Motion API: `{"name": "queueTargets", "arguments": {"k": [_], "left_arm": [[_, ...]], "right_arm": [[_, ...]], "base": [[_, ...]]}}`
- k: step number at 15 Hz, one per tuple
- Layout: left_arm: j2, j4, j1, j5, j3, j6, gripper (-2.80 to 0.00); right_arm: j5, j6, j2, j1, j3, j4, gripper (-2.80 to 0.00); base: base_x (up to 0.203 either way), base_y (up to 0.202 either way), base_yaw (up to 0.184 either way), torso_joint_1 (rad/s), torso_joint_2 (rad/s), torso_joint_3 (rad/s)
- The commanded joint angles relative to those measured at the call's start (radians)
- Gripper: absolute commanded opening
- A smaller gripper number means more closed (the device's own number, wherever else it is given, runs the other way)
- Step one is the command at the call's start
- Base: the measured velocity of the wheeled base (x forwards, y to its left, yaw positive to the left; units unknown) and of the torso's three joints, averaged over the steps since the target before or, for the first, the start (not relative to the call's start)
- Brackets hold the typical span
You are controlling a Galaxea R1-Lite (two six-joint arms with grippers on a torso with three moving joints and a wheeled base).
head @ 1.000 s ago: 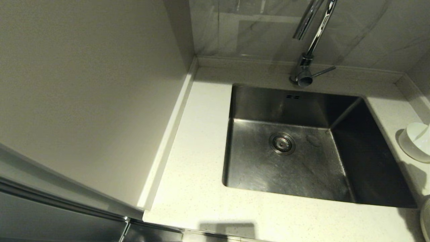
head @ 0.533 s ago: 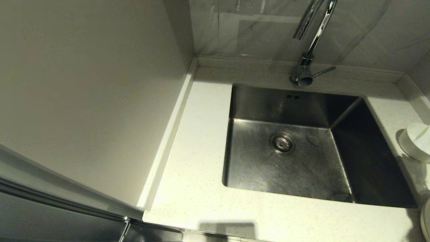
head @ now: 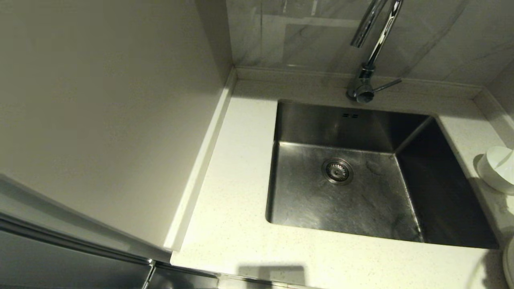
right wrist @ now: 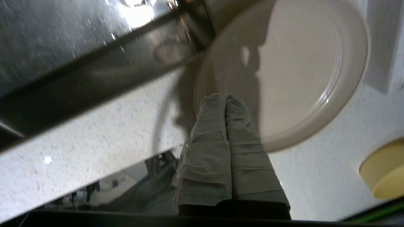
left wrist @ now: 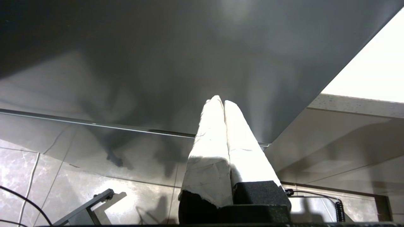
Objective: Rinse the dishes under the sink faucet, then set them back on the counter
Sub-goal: Put a plate into the sink
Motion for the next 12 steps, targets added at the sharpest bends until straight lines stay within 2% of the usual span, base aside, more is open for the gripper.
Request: {"name": "queueTargets", "arguments": {"k": [1,8,9,12], "left_arm": [[-0.003,0.0,0.0,0.0,0.0,-0.001,-2.8],[-0.003,0.0,0.0,0.0,0.0,-0.001,-2.8],[-0.003,0.0,0.0,0.0,0.0,-0.001,-2.8],[-0.003,0.0,0.0,0.0,0.0,-0.001,-2.8]], "right_arm": [[-0.001,0.005,-0.011,-0.005,0.01,0.038,-2.8],[-0.027,0.006,-0.031,-0.036,0.178,0.029,-2.8],[-0.027,0.004,-0.031,-0.035,0.188,0.021,0.0],[-0.002,-0.004,-0.036,-0.034,0.19,0.018,0.0]], "base": [[0.0,0.0,0.0,0.0,0.0,0.0],[0.0,0.0,0.0,0.0,0.0,0.0],[0.0,0.0,0.0,0.0,0.0,0.0],[0.0,0.0,0.0,0.0,0.0,0.0]]}}
